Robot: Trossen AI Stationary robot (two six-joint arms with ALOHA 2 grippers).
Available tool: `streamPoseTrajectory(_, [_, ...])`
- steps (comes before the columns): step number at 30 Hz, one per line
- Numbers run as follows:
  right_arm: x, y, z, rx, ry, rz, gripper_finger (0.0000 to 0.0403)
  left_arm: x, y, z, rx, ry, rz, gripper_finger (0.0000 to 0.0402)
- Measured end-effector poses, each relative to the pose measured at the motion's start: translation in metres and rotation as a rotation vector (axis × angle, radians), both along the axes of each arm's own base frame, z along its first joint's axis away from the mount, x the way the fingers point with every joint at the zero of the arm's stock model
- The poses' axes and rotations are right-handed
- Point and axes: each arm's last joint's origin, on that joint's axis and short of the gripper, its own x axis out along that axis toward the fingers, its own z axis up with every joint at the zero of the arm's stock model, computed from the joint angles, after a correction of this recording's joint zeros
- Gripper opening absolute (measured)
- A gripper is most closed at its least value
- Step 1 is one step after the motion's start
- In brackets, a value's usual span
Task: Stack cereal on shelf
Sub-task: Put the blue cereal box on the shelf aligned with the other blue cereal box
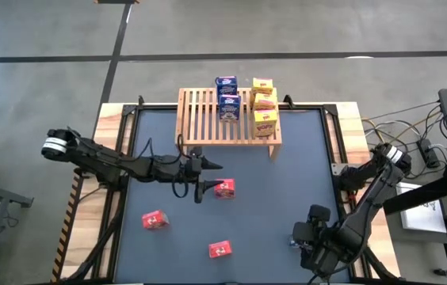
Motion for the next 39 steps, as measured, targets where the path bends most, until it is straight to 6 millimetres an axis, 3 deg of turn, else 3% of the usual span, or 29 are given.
streamPoseTrajectory(6, [0.0,0.004,-0.006,0.026,-0.017,0.011,0.0357,-0.004,0.0,0.001,-0.001,-0.009,0.0,0.0221])
streamPoseTrajectory(18, [-0.003,0.001,-0.043,0.029,0.012,0.006,0.0355,-0.004,0.001,0.0,0.004,-0.006,-0.001,0.0221])
streamPoseTrajectory(32, [-0.007,-0.005,-0.028,0.063,-0.017,0.022,0.0227,-0.004,0.001,-0.001,0.005,0.004,-0.001,0.0221])
streamPoseTrajectory(39, [-0.01,-0.008,-0.021,0.08,-0.03,0.02,0.0184,-0.004,0.001,-0.001,0.005,0.005,-0.001,0.0221])
